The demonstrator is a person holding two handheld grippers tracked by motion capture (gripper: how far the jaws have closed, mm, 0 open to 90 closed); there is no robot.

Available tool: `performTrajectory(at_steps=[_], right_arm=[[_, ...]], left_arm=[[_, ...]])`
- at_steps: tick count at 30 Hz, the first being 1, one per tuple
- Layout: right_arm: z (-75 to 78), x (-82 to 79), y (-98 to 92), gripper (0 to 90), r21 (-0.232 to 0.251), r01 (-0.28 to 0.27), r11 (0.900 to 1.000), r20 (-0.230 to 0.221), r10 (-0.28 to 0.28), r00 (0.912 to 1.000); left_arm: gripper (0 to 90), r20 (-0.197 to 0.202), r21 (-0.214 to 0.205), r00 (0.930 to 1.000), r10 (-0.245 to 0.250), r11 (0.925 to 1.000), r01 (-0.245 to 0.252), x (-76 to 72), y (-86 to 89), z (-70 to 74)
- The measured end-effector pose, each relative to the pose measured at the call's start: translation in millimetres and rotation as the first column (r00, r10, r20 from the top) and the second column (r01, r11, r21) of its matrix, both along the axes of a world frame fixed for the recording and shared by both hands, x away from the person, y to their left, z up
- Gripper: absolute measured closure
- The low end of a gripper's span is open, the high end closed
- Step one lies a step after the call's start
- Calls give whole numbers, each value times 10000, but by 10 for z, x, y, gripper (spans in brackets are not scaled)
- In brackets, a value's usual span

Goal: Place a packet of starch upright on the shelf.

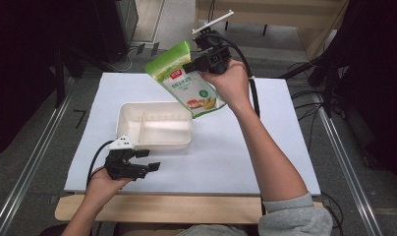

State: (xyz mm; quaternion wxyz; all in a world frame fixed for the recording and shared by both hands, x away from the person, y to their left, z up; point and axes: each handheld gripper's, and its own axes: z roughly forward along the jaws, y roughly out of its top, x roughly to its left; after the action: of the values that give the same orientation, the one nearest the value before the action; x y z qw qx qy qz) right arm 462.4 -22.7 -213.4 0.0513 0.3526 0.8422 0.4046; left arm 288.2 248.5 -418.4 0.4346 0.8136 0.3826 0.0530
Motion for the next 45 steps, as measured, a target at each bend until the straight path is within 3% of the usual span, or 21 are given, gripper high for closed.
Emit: performTrajectory(at_steps=[7,16,22,28,37,45], right_arm=[[69,28,157,897,-309,62,9995,112,-59,9999],[210,45,337,896,89,-121,9999,169,120,9998],[153,38,567,896,37,-400,9992,160,399,9991],[-18,71,783,896,-110,-573,9983,-85,572,9983],[-306,111,1047,896,118,-729,9973,-377,733,9966],[-797,140,1135,895,117,-743,9972,-865,751,9934]], left_arm=[[309,21,-112,10000,-17,9999,17,3,16,12],[309,83,-156,10000,16,9999,-15,6,22,23],[310,123,-199,9999,24,9998,-21,-1,22,32],[310,52,-182,10000,-44,9998,45,4,30,29],[310,121,-197,9999,-22,9998,25,0,33,28],[311,156,-173,9999,-42,9998,44,-1,40,31]])
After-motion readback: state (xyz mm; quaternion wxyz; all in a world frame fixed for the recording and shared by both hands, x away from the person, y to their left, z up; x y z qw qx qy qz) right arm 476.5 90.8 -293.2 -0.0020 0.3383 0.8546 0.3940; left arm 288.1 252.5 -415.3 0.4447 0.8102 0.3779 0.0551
